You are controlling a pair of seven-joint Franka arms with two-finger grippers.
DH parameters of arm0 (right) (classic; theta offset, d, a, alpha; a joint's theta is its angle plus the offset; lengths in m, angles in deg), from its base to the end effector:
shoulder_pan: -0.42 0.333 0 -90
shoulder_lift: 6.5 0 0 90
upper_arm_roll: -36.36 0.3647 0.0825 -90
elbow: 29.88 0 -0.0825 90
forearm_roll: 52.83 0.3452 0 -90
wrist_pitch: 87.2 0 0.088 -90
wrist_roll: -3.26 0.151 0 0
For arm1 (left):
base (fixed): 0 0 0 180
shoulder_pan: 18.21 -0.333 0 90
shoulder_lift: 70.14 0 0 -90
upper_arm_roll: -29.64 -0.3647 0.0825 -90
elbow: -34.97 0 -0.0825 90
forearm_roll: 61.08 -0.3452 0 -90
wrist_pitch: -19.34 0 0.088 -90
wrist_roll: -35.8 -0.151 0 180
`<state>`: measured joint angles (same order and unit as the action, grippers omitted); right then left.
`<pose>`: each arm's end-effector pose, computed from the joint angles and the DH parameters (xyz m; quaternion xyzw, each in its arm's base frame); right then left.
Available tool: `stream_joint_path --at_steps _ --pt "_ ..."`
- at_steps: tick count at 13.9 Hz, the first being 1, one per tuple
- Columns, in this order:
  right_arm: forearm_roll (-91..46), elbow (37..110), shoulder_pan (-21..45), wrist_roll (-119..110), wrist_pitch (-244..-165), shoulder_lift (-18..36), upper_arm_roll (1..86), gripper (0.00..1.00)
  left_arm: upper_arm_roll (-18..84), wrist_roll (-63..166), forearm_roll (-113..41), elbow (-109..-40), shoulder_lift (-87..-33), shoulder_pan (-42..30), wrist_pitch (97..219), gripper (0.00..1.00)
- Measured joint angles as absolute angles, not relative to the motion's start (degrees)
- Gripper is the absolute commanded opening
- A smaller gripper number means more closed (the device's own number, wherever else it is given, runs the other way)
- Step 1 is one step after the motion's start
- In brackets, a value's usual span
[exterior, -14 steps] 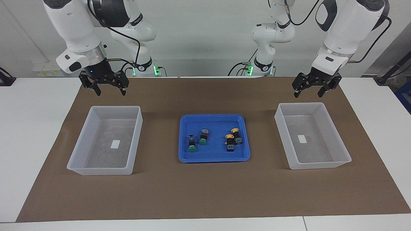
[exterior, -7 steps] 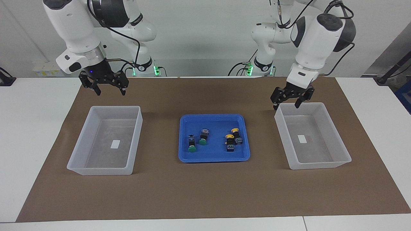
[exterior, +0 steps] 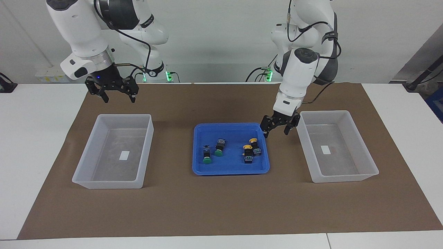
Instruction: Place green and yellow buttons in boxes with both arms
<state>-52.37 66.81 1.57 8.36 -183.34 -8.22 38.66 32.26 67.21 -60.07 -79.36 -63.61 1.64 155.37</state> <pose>0.5126 0.0324 0.6031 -0.9998 0.0148 -0.0099 0.0041 0.5420 -0.2241 0.4571 0.9877 0.0832 0.1134 0.0683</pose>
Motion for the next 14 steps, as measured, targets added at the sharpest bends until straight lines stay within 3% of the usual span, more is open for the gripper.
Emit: stream_joint_path --at_steps 6,14 --pt "-52.1 70.4 5.8 10.4 -192.3 -7.3 38.9 1.0 32.3 69.0 -60.1 -80.6 -59.5 3.9 158.9 0.81" --pt "-53.7 71.9 19.0 28.4 -207.7 2.9 39.1 1.0 32.2 69.8 -60.1 -84.1 -57.5 6.6 160.2 0.74"
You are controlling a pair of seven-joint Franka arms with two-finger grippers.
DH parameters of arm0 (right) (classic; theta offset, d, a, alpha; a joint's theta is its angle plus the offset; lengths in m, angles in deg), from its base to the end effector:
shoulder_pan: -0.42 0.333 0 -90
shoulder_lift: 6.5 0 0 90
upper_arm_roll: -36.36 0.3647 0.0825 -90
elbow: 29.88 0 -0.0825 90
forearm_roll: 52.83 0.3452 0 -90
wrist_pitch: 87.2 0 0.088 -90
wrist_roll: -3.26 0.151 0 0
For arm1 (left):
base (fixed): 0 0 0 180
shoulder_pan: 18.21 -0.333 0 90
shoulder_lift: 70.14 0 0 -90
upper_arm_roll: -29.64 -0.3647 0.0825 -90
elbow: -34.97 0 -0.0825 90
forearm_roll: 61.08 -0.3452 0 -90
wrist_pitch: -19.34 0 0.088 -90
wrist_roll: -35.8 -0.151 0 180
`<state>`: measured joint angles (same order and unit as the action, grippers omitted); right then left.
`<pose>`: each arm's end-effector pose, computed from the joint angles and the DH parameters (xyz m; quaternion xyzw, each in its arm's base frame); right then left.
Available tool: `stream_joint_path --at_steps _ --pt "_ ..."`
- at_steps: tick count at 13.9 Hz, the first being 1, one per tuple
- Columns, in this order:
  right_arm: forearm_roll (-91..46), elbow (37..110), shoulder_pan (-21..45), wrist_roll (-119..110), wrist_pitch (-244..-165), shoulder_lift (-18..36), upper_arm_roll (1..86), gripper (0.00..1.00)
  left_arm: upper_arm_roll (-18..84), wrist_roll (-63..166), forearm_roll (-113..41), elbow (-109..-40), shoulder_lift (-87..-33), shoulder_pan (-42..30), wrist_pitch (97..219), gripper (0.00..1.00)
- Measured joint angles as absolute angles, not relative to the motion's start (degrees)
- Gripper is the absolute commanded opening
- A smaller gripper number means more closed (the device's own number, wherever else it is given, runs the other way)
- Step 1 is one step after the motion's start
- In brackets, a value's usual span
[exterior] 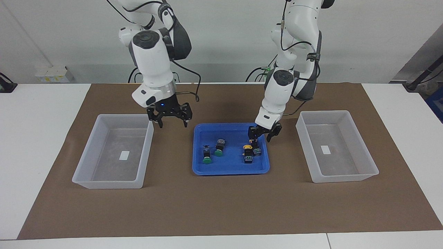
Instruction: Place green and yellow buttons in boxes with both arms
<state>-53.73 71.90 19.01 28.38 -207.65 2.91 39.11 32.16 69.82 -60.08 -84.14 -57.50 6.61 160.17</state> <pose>0.5635 0.2169 0.4967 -0.9963 0.0301 -0.0755 0.0289 0.5185 -0.2676 0.3674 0.9947 0.0653 0.0626 0.0497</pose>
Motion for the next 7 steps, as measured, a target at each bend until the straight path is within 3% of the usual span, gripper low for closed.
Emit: stream_joint_path --at_steps 7 --pt "-55.1 72.1 23.1 31.0 -216.5 11.3 39.1 1.0 32.1 71.4 -60.1 -84.9 -56.3 7.8 162.0 0.71"
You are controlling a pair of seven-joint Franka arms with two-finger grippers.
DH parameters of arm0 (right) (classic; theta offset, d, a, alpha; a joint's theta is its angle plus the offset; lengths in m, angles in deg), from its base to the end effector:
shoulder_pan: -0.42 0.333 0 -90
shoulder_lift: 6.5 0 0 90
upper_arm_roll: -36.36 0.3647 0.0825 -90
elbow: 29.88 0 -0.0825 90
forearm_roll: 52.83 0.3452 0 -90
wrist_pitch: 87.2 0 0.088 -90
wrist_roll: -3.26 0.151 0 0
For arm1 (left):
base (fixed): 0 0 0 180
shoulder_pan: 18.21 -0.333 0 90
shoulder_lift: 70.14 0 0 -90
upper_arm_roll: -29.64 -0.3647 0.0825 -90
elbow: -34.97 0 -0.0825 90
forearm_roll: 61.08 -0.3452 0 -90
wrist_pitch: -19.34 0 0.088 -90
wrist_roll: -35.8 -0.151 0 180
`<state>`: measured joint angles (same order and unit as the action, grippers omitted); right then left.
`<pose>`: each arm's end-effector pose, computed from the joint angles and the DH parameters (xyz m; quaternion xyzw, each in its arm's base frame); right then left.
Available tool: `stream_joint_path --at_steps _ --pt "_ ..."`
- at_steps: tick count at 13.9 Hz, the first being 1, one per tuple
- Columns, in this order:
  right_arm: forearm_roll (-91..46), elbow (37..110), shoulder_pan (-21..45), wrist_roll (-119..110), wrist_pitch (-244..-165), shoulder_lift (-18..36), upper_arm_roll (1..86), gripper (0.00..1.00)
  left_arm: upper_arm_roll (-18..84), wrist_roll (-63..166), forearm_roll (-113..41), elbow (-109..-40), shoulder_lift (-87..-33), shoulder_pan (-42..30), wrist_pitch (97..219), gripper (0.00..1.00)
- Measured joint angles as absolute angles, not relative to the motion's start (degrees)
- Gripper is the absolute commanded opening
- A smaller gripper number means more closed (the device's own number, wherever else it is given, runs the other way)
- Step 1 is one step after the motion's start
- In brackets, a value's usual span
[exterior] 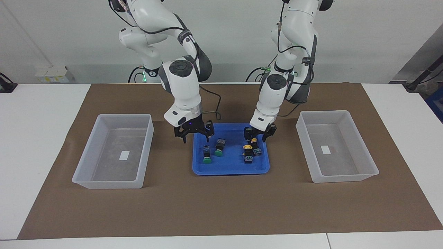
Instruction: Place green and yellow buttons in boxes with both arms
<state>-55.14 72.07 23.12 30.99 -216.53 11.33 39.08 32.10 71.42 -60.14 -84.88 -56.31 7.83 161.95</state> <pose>0.5826 0.2711 0.4210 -0.9964 0.0104 -0.0789 0.0289 0.5138 -0.2783 0.3533 0.9945 0.0690 0.0604 0.0503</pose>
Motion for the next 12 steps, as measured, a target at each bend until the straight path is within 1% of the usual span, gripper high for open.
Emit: stream_joint_path --at_steps 2,5,6,7,9,10,11,12 --pt "-55.2 73.0 24.2 31.0 -218.8 12.5 39.1 1.0 32.1 72.4 -60.1 -85.5 -56.0 8.5 163.8 0.68" --pt "-57.1 76.1 25.8 31.1 -223.2 14.4 39.1 1.0 32.1 73.2 -60.1 -86.0 -54.1 9.3 165.7 0.56" --pt "-57.7 76.6 26.2 31.1 -223.7 15.1 39.1 0.97 32.1 73.3 -60.1 -86.0 -53.8 9.3 166.2 0.5" --pt "-58.5 76.8 26.4 31.2 -223.7 15.6 39.1 0.9 32.0 73.3 -60.2 -86.0 -53.8 9.3 166.2 0.42" --pt "-59.4 77.6 26.9 32.1 -224.6 16.2 39.1 0.7 31.9 73.3 -60.2 -86.0 -53.8 9.3 166.3 0.22" --pt "-60.0 78.4 27.2 33.1 -225.9 16.2 39.1 0.64 31.8 73.3 -60.3 -86.0 -53.9 9.3 166.3 0.11" --pt "-60.2 79.0 27.4 33.7 -227.0 16.2 39.1 0.63 31.8 73.3 -60.3 -86.0 -53.9 9.3 166.3 0.01" --pt "-60.3 79.4 27.5 34.1 -227.8 16.2 39.1 0.63 31.8 73.3 -60.3 -86.0 -53.9 9.3 166.3 0.0"
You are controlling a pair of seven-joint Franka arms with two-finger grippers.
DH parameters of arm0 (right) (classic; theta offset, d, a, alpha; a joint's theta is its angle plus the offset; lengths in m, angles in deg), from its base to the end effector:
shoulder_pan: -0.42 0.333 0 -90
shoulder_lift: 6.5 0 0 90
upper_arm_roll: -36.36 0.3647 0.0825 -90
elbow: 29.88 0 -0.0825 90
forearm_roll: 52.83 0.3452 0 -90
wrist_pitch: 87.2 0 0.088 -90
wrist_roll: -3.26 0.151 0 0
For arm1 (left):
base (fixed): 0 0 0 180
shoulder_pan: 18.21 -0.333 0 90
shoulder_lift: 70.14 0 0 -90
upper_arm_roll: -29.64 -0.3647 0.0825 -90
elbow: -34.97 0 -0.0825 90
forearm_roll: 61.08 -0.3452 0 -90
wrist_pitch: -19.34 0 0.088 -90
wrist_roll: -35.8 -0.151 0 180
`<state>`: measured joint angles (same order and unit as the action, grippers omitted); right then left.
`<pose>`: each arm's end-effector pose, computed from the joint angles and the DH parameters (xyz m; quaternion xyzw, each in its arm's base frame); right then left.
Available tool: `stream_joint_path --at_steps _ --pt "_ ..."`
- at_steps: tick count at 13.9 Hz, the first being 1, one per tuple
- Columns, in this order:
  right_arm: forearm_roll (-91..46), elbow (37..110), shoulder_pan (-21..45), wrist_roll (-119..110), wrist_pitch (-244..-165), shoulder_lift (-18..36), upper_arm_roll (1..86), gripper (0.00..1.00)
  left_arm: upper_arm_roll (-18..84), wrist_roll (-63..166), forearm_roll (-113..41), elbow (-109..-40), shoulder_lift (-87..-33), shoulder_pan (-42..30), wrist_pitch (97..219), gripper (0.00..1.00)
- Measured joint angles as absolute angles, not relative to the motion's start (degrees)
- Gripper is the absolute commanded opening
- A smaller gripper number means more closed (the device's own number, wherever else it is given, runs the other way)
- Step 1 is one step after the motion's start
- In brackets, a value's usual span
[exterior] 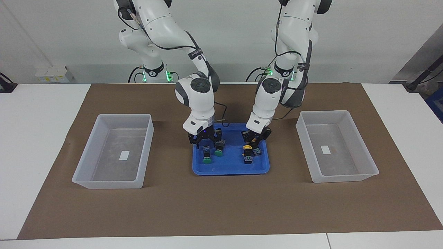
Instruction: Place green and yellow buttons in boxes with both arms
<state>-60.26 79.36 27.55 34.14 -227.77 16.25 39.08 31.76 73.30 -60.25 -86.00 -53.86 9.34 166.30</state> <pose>0.5568 0.3127 0.3320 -0.9959 -0.0353 -0.0830 0.0071 0.5117 -0.2907 0.3286 0.9935 0.0749 0.0653 0.0548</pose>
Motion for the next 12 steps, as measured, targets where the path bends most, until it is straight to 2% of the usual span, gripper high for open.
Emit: stream_joint_path --at_steps 4,5,7,8,12 --pt "-60.3 79.8 27.2 34.7 -231.4 16.3 38.8 0.62 31.7 73.3 -60.3 -85.9 -53.8 9.3 166.2 0.0" --pt "-60.3 79.9 26.6 34.7 -232.3 16.4 38.7 0.46 31.6 73.3 -60.3 -85.6 -53.8 9.3 166.0 0.0" --pt "-60.3 80.1 25.7 34.7 -232.9 16.6 38.6 0.03 31.3 73.3 -60.3 -84.0 -53.9 9.3 163.3 0.0" --pt "-60.3 80.4 25.7 34.7 -233.0 16.6 38.6 0.0 31.1 73.3 -60.3 -82.8 -54.2 9.2 161.0 0.0" --pt "-60.4 80.5 26.2 39.3 -232.6 15.7 38.8 0.0 30.6 73.3 -60.3 -79.6 -58.5 7.7 154.5 0.0"
